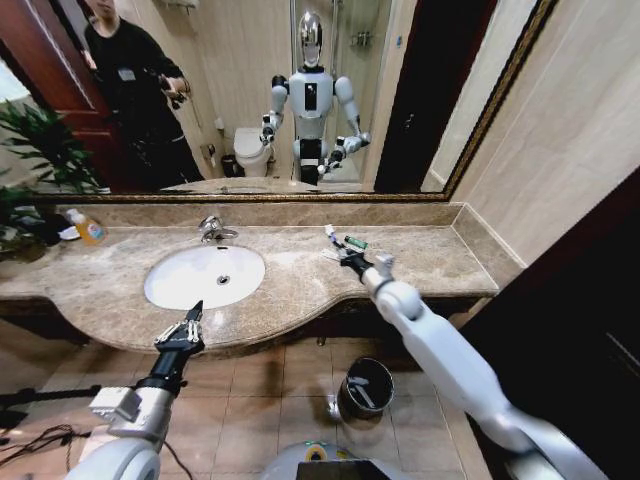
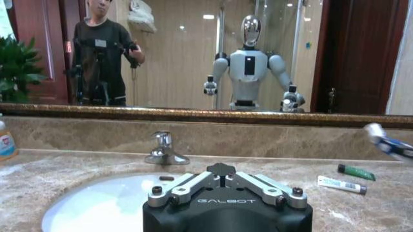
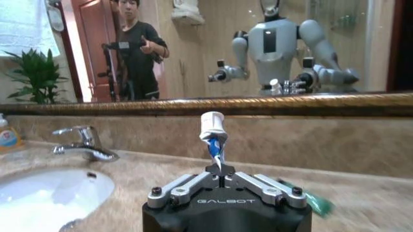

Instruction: Pick up the trash from the sink and place it in the trash bin.

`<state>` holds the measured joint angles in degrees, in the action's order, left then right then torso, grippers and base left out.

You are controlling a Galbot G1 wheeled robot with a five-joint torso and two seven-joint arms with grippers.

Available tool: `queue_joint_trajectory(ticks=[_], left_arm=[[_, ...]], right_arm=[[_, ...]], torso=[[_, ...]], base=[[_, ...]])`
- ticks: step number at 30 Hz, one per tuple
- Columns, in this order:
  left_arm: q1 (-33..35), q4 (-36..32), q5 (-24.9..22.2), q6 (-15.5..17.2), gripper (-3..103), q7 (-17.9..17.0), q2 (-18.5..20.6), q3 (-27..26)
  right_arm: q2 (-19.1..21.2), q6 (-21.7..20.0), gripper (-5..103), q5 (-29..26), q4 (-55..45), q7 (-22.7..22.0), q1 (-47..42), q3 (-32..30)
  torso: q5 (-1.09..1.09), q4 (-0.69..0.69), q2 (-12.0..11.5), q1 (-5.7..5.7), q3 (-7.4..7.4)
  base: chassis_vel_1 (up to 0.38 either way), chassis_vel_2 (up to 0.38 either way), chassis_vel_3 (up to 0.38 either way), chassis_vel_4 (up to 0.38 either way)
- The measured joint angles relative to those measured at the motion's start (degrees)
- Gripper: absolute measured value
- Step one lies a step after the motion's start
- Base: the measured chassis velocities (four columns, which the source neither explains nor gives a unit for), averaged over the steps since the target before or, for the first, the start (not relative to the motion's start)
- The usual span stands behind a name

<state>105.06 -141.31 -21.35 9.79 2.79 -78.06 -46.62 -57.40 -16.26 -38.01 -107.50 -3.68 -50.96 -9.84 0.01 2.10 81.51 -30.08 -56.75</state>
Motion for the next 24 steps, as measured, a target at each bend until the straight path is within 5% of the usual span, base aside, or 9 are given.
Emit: queue_joint_trajectory(ticks=[11,14,24], left_arm=[[0.0,0.0,0.0,0.0,0,0.0,0.0,0.0],[0.0,0.0,0.0,0.0,0,0.0,0.0,0.0],[0.0,0.0,0.0,0.0,0,0.0,0.0,0.0]], right_arm=[[2.0,2.3,0,2.1,-8.8,0.9,-18.8,-13.0],[-0.4,5.0,0,4.4,-9.5,3.8,-29.1,-20.1],[-5.5,11.3,0,9.4,-6.7,7.3,-40.3,-23.4]], torso=[[0.00,0.01,0.0,0.00,0.00],[0.02,-0.01,0.0,0.01,0.00],[-0.01,0.00,0.0,0.01,0.00]], base=[[0.000,0.000,0.000,0.000],[0.000,0.000,0.000,0.000],[0.000,0.000,0.000,0.000]])
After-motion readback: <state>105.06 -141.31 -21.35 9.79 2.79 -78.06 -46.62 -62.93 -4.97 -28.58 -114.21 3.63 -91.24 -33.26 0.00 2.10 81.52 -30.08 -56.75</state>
